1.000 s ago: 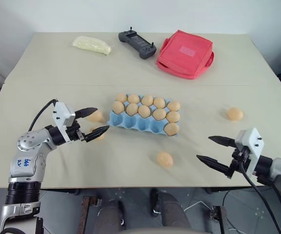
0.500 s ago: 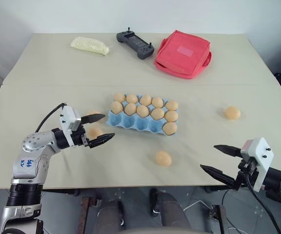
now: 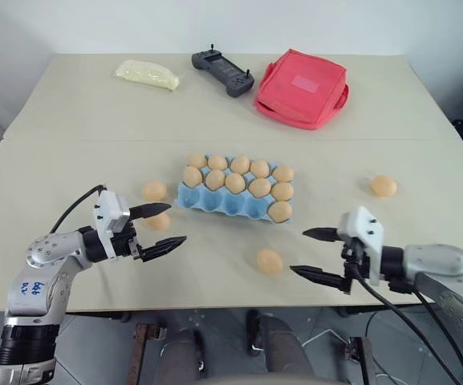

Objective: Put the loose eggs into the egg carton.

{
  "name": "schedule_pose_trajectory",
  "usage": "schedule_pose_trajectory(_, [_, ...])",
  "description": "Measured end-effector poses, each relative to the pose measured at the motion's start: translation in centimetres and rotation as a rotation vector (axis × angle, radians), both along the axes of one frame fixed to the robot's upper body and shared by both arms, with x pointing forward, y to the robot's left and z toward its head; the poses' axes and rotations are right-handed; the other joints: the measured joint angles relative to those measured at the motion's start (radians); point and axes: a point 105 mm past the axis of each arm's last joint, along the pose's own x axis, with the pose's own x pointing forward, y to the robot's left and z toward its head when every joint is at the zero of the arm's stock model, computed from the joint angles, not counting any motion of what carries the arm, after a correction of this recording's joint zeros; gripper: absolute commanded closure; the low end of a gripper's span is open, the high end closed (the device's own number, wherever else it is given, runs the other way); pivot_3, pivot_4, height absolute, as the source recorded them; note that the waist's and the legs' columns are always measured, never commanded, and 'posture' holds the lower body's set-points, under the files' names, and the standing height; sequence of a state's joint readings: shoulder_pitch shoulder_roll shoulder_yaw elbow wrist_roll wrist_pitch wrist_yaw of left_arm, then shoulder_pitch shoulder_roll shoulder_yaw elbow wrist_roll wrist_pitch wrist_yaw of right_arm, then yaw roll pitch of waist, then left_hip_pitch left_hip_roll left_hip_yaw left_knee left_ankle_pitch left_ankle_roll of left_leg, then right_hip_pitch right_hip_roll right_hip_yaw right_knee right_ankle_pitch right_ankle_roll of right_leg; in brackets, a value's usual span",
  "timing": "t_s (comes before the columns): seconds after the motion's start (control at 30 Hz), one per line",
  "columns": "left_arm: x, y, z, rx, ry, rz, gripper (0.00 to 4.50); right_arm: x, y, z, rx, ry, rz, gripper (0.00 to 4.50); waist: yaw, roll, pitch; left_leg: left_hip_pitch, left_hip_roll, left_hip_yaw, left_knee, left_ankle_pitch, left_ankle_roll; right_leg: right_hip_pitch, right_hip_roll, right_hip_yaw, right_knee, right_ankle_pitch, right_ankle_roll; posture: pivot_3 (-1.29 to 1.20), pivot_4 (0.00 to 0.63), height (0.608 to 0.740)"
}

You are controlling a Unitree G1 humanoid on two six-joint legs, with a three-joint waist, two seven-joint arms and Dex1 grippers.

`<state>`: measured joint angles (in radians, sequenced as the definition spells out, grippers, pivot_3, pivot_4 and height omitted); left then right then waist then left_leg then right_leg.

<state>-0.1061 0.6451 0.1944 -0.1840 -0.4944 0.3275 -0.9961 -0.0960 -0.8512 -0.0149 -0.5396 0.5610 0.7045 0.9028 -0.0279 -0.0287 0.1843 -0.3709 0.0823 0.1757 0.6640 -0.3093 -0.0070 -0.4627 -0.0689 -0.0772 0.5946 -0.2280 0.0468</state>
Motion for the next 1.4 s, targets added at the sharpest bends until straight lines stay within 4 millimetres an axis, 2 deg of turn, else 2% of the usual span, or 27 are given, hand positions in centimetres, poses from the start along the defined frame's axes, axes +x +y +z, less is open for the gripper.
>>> schedule_pose_trajectory(0.37, [-1.6,1.2,-0.4,0.004,0.024,0.059,0.01,1.6,3.8,-1.4,-0.047,0.007,0.177,0.0,-0.001,0.0,0.0,0.0,0.001,0.001,0.0,-0.001,0.0,-0.001,0.0,-0.001,0.002,0.0,0.0,0.0,0.15,0.74])
schedule_pose_trajectory(0.5, [-2.2,2.2,-0.8,0.018,0.048,0.091,0.01,1.9,4.5,-1.9,-0.051,0.015,0.191,0.0,0.0,0.0,0.0,0.0,0.001,0.001,0.0,-0.001,0.0,-0.002,0.0,-0.001,0.002,0.0,-0.001,0.0,0.15,0.74])
schedule_pose_trajectory(0.77, [-2.2,2.6,-0.9,0.019,0.049,0.116,0.01,1.7,4.6,-3.1,-0.095,0.052,0.228,0.0,0.001,0.0,0.0,0.0,0.0,0.001,0.0,-0.001,0.0,-0.001,-0.001,-0.001,0.002,0.0,0.0,0.0,0.15,0.74])
schedule_pose_trajectory(0.87, [-2.1,2.6,-0.7,0.019,0.042,0.119,0.0,1.9,4.5,-3.2,-0.101,0.054,0.227,0.58,-0.001,0.0,0.0,0.0,0.001,0.001,0.0,-0.001,-0.001,-0.002,-0.001,-0.001,0.002,0.0,0.0,0.0,0.15,0.74])
schedule_pose_trajectory(1.03, [-1.9,2.5,-0.4,0.018,0.028,0.116,0.0,2.2,4.5,-2.8,-0.095,0.037,0.224,2.38,0.0,0.0,0.0,0.0,0.001,0.001,0.0,-0.001,-0.001,-0.002,0.0,-0.001,0.003,0.0,0.0,0.0,0.15,0.74])
schedule_pose_trajectory(1.07, [-1.9,2.5,-0.4,0.018,0.028,0.116,0.0,2.3,4.4,-2.7,-0.093,0.033,0.22,2.55,0.0,0.0,0.0,0.0,0.001,0.001,0.0,-0.001,-0.001,-0.002,0.0,-0.001,0.003,0.0,0.0,0.0,0.15,0.74])
schedule_pose_trajectory(1.2, [-1.7,2.5,-0.3,0.016,0.022,0.115,0.0,2.9,4.1,-1.5,-0.052,-0.001,0.181,2.62,0.0,0.0,0.0,0.0,0.001,0.001,0.0,-0.001,-0.001,-0.002,-0.001,-0.001,0.003,0.0,0.0,0.0,0.15,0.74])
schedule_pose_trajectory(1.4, [-1.4,2.3,0.3,0.014,-0.002,0.104,0.0,4.8,4.5,2.1,0.041,-0.116,0.11,2.62,-0.002,0.0,0.0,0.001,0.001,0.001,0.0,-0.001,-0.001,-0.002,0.0,-0.001,0.004,0.0,-0.001,0.0,0.15,0.74])
